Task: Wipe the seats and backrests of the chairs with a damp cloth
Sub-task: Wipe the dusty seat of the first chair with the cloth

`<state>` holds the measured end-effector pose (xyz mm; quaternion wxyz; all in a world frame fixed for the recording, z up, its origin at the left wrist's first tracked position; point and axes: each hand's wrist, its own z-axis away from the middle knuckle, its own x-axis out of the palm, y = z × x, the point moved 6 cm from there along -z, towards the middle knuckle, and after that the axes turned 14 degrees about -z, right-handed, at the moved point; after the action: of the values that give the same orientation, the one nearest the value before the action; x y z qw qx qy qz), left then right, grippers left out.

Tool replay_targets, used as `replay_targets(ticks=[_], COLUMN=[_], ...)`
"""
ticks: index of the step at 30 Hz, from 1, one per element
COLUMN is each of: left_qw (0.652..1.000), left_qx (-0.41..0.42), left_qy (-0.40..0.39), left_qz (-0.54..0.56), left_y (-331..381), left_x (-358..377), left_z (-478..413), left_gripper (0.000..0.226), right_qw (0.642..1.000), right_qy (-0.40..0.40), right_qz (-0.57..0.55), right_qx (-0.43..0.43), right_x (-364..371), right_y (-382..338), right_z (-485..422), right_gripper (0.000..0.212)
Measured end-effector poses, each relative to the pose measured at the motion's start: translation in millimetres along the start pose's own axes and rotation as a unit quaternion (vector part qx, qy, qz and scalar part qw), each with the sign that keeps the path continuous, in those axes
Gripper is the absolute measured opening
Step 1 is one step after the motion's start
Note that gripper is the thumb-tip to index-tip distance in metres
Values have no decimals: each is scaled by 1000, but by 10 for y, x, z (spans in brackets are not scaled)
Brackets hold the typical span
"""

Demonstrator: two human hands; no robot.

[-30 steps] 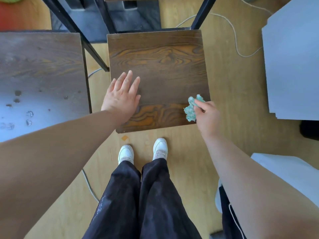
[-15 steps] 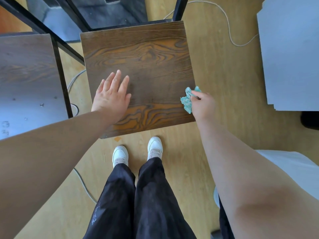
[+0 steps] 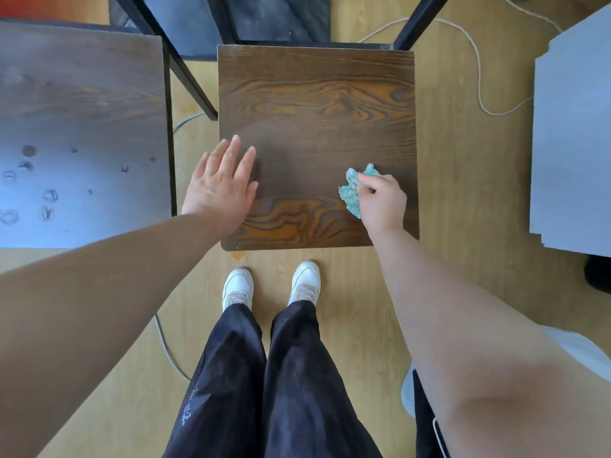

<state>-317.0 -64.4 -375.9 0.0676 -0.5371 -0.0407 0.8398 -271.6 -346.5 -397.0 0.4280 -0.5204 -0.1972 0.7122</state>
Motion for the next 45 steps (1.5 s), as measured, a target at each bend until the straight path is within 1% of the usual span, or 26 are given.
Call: replay_targets(ticks=[4,12,14,17,19,25,30,33,36,38,40,42,45], left_qw=[1000,998,997,997,997,997,998,999,1000,1000,1000,1000,1000], left_qx=[-17,-56,-66,-70,-68,-60,-52,-42,-27,-17,-9,-4,2], left_qy=[-3,-15,-19,-25,-25,-18,-13,-13,-13,-4,5,11,14], left_qz=[14,21,23,28,35,36,28,16,7,6,7,11,15], left_y=[-213,-654,-726,-800,-829,-862,-822,-751,-641,-535,-412,-268,-51], left_x=[117,355,423,481,493,475,385,304,220,143,66,-5,-92], left_z=[154,459,521,593,628,673,651,609,521,422,289,139,-75], left_gripper=[58,57,57,58,58,60,60,60,59,58,59,59,59], right_qw=[999,986,978,958,948,930,924,935,955,967,978,986,994], right_qy=[-25,-125,-157,-205,-224,-276,-298,-269,-176,-108,-49,-2,29], right_qz=[15,56,67,91,100,94,87,56,36,35,47,64,52], right_qx=[-14,-100,-121,-178,-200,-226,-222,-224,-237,-228,-199,-152,-86], right_x=[289,1080,1257,1495,1613,1792,1790,1616,1241,907,541,175,-236], right_y=[-207,-623,-662,-709,-698,-613,-603,-661,-696,-681,-640,-563,-446], right_z=[29,353,495,754,915,1368,1407,1356,1134,854,482,59,-519], right_gripper=[29,27,26,24,24,25,26,26,25,25,26,27,27])
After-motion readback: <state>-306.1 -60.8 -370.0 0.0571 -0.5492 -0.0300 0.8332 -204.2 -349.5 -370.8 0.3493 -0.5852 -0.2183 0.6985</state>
